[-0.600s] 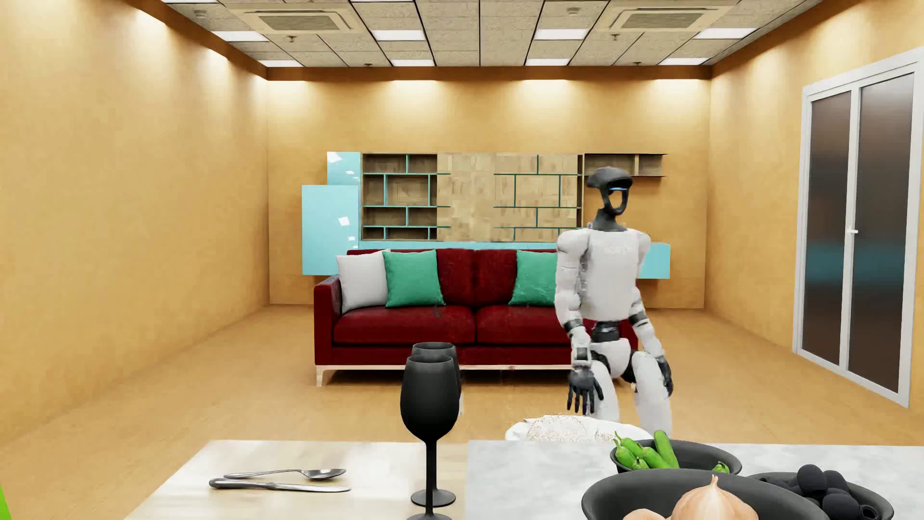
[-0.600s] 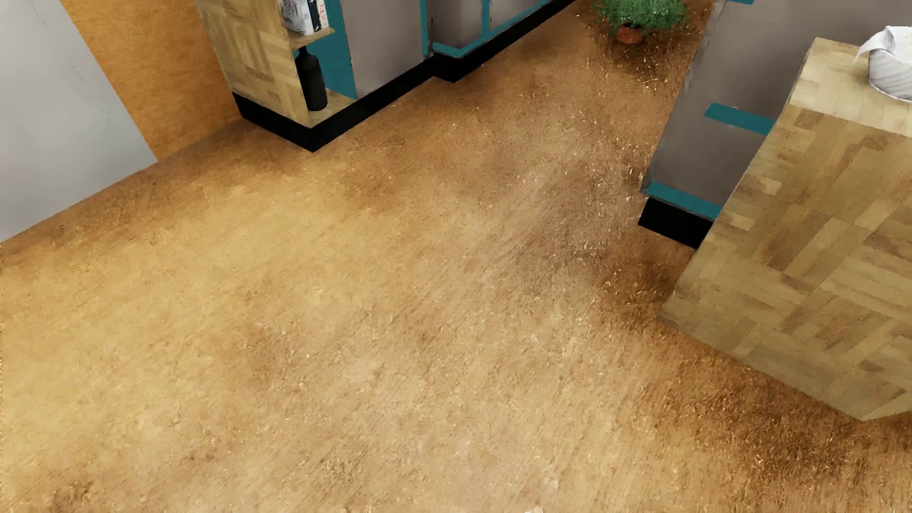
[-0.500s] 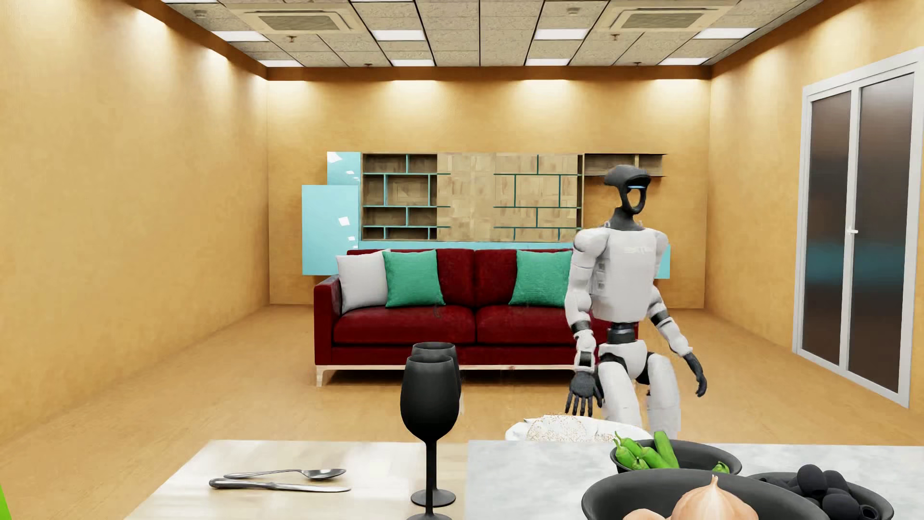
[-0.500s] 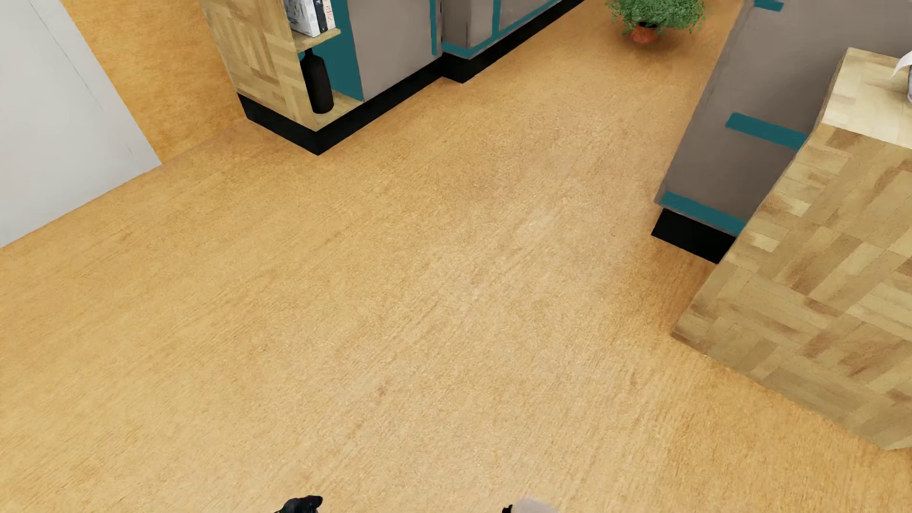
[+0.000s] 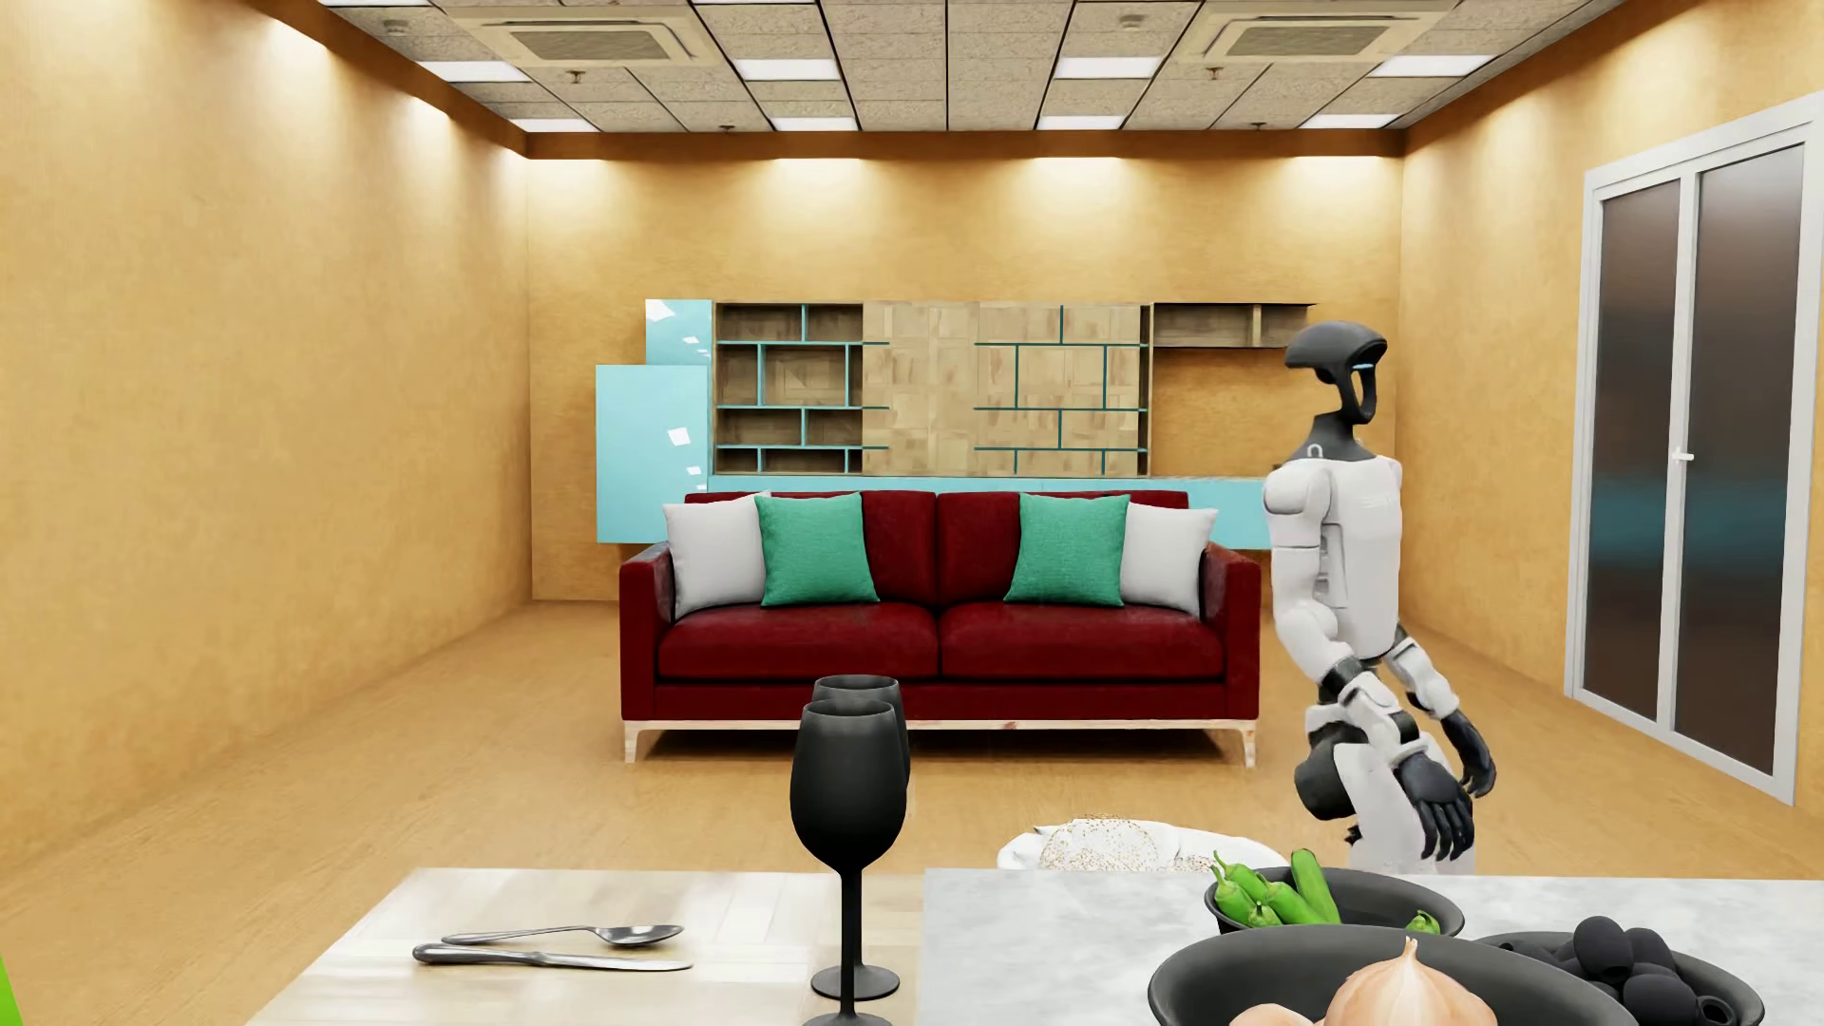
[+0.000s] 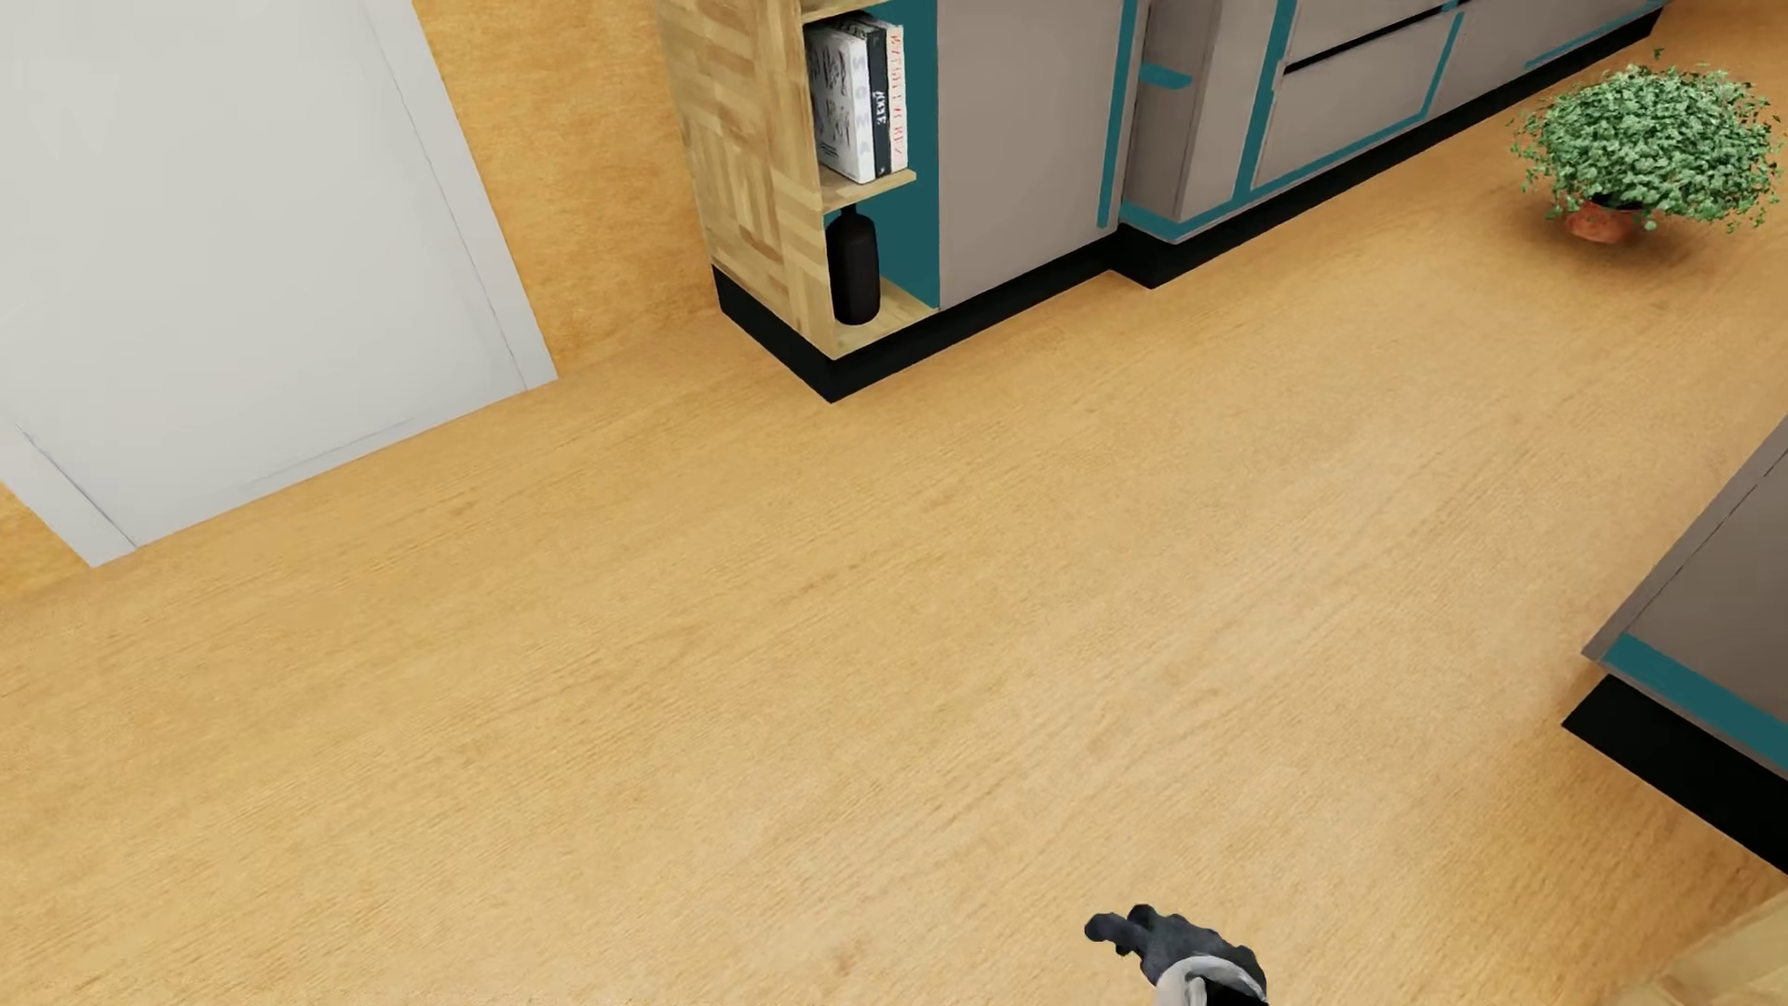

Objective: Approach the sofa

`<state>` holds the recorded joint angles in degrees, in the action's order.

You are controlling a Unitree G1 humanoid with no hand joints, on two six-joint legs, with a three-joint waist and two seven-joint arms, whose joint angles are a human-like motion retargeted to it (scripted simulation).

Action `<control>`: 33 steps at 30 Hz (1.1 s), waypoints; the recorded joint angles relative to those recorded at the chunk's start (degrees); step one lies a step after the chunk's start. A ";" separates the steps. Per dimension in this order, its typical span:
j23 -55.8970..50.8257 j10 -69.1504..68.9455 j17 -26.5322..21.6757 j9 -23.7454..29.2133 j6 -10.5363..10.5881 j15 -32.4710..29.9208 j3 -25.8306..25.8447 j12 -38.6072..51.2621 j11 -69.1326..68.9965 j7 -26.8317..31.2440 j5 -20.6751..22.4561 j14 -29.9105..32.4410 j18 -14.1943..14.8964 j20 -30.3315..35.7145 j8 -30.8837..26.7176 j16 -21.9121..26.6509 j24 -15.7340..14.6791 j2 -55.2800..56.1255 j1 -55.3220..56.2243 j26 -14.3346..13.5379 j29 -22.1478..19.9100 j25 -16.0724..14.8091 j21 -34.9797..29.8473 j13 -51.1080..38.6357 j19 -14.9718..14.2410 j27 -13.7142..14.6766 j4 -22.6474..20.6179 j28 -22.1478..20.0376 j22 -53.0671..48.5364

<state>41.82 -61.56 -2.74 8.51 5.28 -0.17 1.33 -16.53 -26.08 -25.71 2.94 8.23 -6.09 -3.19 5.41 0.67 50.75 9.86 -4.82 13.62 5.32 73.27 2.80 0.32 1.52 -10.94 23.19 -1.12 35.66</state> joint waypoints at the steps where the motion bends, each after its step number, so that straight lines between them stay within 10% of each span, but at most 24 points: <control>1: -2.85 1.70 -1.17 -0.23 0.35 0.29 -0.41 -0.02 0.89 -0.99 -0.52 -1.21 -0.71 -0.10 1.43 0.29 -0.08 -0.37 -0.49 -0.24 -0.96 -0.94 -0.77 -2.14 0.00 1.00 0.35 0.09 0.36; 8: -17.19 14.48 -9.99 -0.69 -0.74 -1.52 -0.31 6.05 8.65 2.92 -12.65 -16.80 4.48 1.71 22.81 2.29 -1.01 -1.29 5.89 -4.23 -5.95 -12.65 2.73 -2.39 -1.81 -1.75 -3.37 -0.40 -2.40; 13: -13.44 26.60 -14.04 -1.25 -1.69 -6.05 2.84 6.24 10.84 -42.12 -24.96 -21.64 0.59 6.12 45.72 3.19 -0.75 -4.90 -1.37 -6.76 -2.46 -9.30 -2.68 5.32 -5.09 -1.98 8.28 -0.27 -8.63; 15: -11.39 26.54 -14.11 -0.94 -1.37 -9.23 2.01 7.11 12.85 -40.85 -28.02 -25.30 6.96 9.75 53.54 4.12 0.79 -8.46 1.88 -7.83 -0.10 -7.51 -4.35 8.39 -6.79 -0.75 6.30 0.35 -9.50; 17: -10.50 25.73 -12.45 -0.50 -1.24 -8.85 0.99 8.78 13.12 -32.76 -32.07 -29.04 7.30 14.78 58.33 4.57 1.96 -12.25 6.19 -9.36 -0.21 -5.61 -3.60 11.41 -7.96 -2.28 1.77 1.38 -9.46; 18: -10.57 25.52 -10.30 -0.26 -1.43 -4.08 0.97 9.63 11.28 -29.42 -34.28 -30.45 6.26 17.20 56.43 4.77 2.51 -12.63 7.58 -9.71 -1.48 -5.61 -1.99 13.30 -7.34 -3.99 -0.95 1.88 -9.52; 20: -10.09 28.90 -4.27 0.38 -1.95 4.45 3.01 10.39 0.90 -21.90 -33.04 -31.14 4.62 20.81 32.10 5.35 2.65 -5.38 8.14 -10.68 -3.62 -8.09 2.54 16.54 0.60 -6.28 -7.37 2.07 -10.77; 23: -10.43 36.20 4.02 0.41 -2.50 7.21 5.96 12.46 -14.63 -9.64 -12.04 -29.71 3.34 26.24 -3.17 7.48 1.43 7.08 6.69 -12.09 -1.89 -11.53 5.99 22.10 -4.85 -4.92 -14.66 2.73 -14.00; 25: -11.75 38.41 7.61 0.30 -3.17 7.04 6.76 15.80 -18.68 -1.12 -4.80 -30.07 2.78 31.01 -4.52 9.60 0.25 12.40 5.61 -13.42 0.87 -11.71 5.91 26.47 -5.35 -1.06 -18.25 3.31 -16.67; 29: -8.17 42.78 7.49 0.85 -4.46 1.39 7.79 21.62 -6.23 14.59 -4.96 -31.30 1.59 36.73 8.93 11.41 4.24 20.60 0.22 -12.65 7.04 -8.14 2.02 29.18 -2.56 2.96 -24.48 1.97 -19.12; 33: -3.31 45.25 -0.48 1.69 -3.50 -4.51 7.69 16.31 13.56 25.68 2.95 -30.25 0.78 31.37 -10.66 7.57 4.59 21.48 -8.36 -10.29 11.41 1.33 -0.96 27.22 -4.04 2.17 -25.50 1.84 -19.62</control>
<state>38.51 -16.30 -3.22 10.20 1.78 -4.68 9.03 -0.22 -12.52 -0.03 5.89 -22.02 -5.31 28.19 -5.26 8.24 55.34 31.34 -13.18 3.33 16.74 74.60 1.84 27.54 -2.51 -8.77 -2.31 0.72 16.04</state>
